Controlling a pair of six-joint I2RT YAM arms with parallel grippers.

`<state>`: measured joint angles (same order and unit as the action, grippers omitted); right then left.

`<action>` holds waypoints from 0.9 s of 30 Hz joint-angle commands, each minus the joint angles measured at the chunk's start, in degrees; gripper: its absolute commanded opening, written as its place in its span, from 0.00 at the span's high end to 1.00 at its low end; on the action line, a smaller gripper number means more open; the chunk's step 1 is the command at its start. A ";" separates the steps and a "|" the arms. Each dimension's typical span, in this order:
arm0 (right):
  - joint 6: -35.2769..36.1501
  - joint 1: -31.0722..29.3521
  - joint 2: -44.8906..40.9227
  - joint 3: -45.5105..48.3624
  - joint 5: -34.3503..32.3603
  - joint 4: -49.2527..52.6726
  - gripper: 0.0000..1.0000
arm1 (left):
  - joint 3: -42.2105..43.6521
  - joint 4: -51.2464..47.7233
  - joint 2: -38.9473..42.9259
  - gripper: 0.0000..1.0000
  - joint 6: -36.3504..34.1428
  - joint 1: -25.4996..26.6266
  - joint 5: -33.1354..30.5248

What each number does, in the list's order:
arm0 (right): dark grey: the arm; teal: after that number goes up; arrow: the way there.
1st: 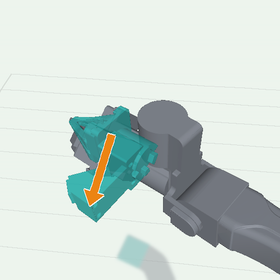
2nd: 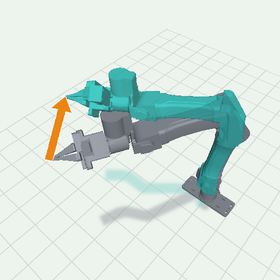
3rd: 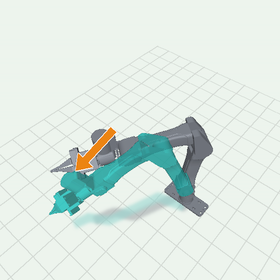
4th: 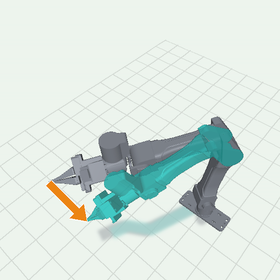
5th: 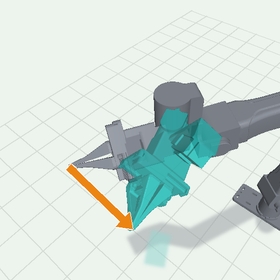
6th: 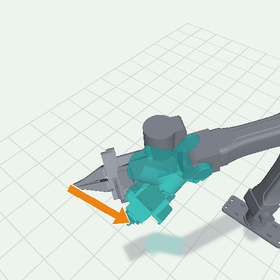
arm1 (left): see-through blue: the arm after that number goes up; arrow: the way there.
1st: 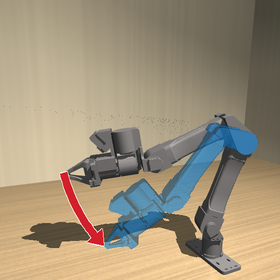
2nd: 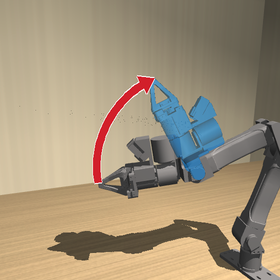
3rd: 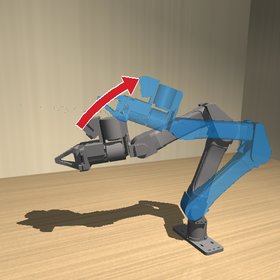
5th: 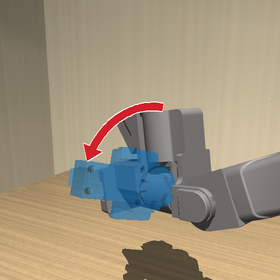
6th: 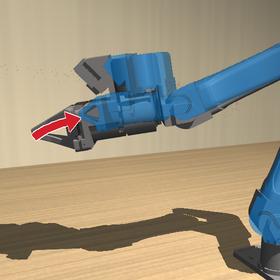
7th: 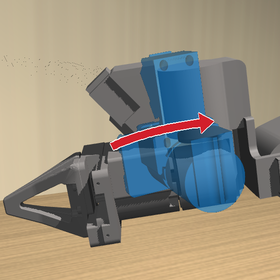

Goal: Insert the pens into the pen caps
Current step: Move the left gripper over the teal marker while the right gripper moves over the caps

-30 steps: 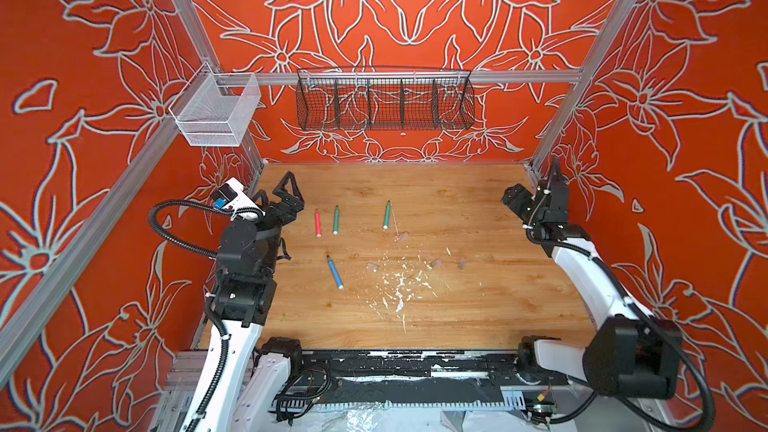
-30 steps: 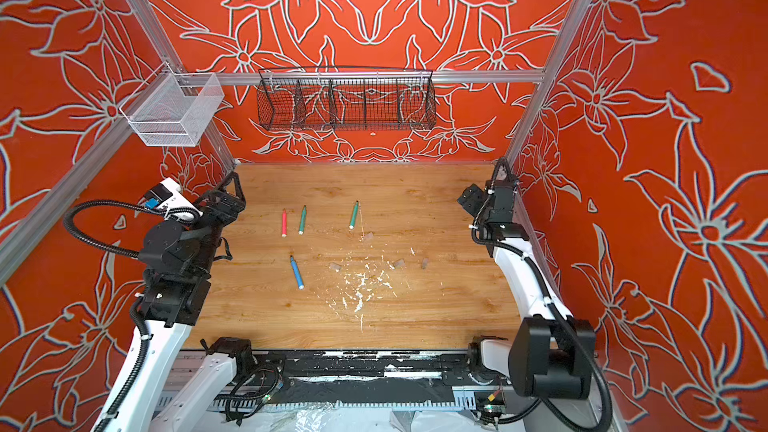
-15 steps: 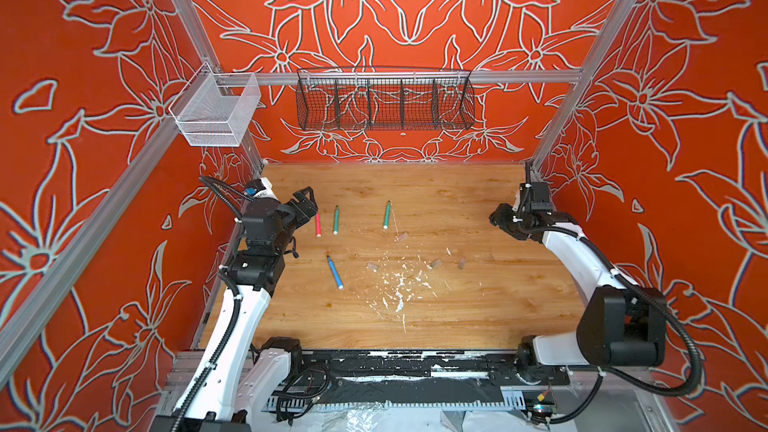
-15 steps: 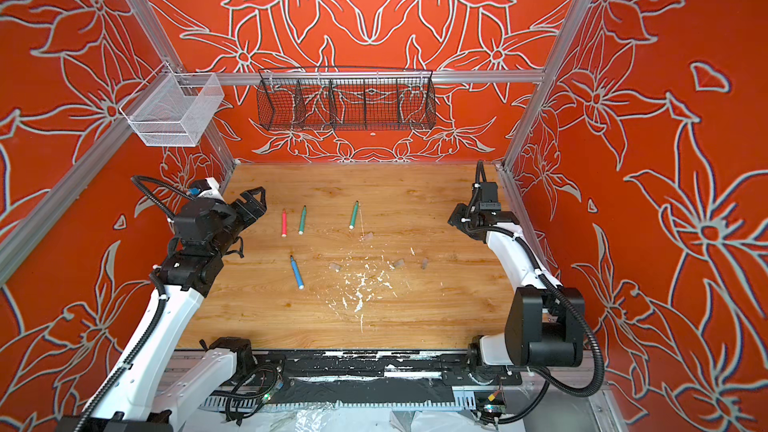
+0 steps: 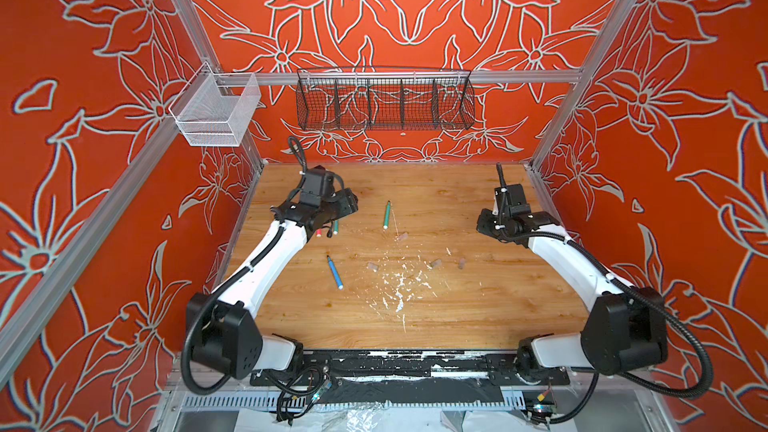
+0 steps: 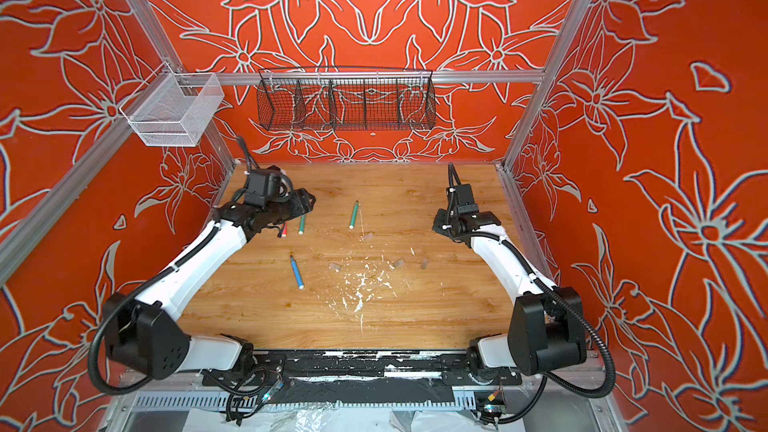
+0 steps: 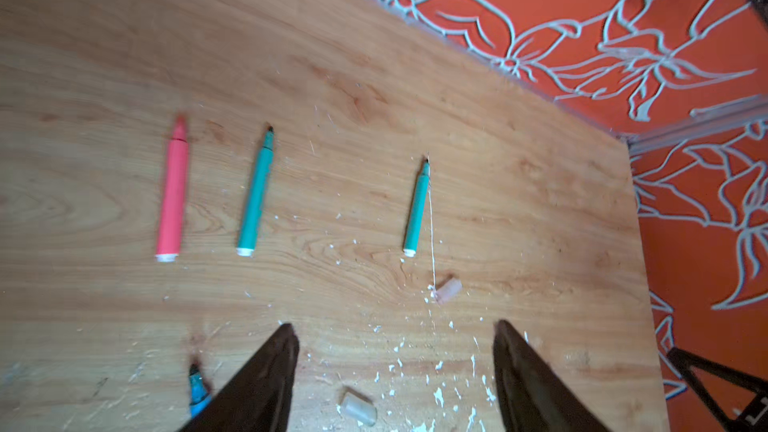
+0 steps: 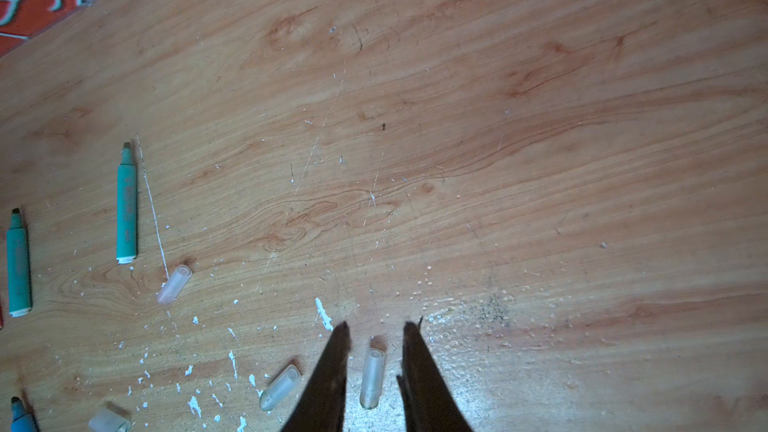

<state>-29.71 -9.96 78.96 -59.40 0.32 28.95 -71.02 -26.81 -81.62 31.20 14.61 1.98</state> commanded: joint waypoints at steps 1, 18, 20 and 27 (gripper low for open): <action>0.12 -0.24 -1.34 1.53 -1.81 1.24 0.71 | -5.42 -4.91 -6.74 0.31 -3.20 3.52 -2.51; 3.17 -0.49 -0.77 3.24 -1.42 1.68 0.63 | -37.96 -19.97 -43.81 0.45 -9.95 10.77 -8.51; 3.17 -0.43 -0.66 3.01 -1.18 1.53 0.63 | -40.13 -21.02 -46.30 0.45 -9.96 11.11 -9.85; 2.83 -0.49 0.13 2.77 -0.64 1.52 0.63 | -49.64 -28.00 -55.21 0.55 -11.06 13.07 -15.14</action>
<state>-27.16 -10.09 78.56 -56.18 0.10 29.28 -118.34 -48.86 -134.39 20.56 26.85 -9.93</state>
